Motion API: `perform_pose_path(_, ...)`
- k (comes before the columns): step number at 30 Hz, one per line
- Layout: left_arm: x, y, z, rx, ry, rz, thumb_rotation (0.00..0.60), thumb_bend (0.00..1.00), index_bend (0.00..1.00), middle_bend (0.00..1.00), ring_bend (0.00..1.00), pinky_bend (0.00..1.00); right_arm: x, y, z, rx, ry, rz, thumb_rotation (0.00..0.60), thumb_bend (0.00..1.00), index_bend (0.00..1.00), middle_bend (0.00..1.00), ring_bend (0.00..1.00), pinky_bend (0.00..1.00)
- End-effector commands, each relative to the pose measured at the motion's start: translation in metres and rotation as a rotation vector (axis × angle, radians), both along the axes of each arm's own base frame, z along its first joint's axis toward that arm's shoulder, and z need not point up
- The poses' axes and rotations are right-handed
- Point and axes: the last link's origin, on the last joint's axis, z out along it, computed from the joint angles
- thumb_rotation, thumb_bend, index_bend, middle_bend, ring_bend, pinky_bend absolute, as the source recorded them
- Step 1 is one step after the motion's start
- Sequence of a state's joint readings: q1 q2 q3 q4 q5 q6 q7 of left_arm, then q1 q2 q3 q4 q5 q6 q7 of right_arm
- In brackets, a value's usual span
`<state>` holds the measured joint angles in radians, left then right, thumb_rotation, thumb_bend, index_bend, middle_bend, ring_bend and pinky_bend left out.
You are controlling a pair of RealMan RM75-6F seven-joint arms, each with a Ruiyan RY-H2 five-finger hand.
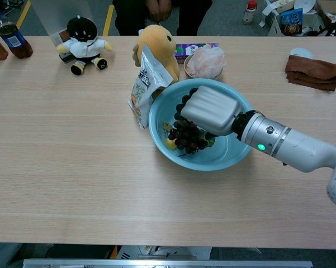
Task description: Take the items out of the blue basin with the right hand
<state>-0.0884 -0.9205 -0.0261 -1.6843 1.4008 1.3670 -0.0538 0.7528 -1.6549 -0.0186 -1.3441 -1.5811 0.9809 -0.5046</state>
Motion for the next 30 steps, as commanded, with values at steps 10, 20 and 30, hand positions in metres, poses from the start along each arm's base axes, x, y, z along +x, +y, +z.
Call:
perform_pose_path(10, 0.003, 0.0, 0.0, 0.0, 0.001, -0.007, 0.6, 0.36, 0.36, 0.23, 0.26, 0.16, 0.05, -0.009, 0.047, -0.051, -0.227, 0.033, 0.6, 0.36, 0.74, 0.46, 0.37, 0.36)
perform_pose_path(20, 0.008, 0.002, -0.001, -0.006, 0.001, -0.022, 0.6, 0.36, 0.36, 0.23, 0.26, 0.16, 0.105, -0.015, 0.034, -0.015, -0.299, 0.05, 0.6, 0.36, 0.74, 0.46, 0.37, 0.36)
perform_pose_path(30, 0.013, 0.001, 0.003, 0.001, 0.007, -0.034, 0.6, 0.36, 0.36, 0.23, 0.26, 0.16, 0.138, -0.018, 0.0, 0.012, -0.208, 0.049, 0.6, 0.31, 0.53, 0.37, 0.27, 0.33)
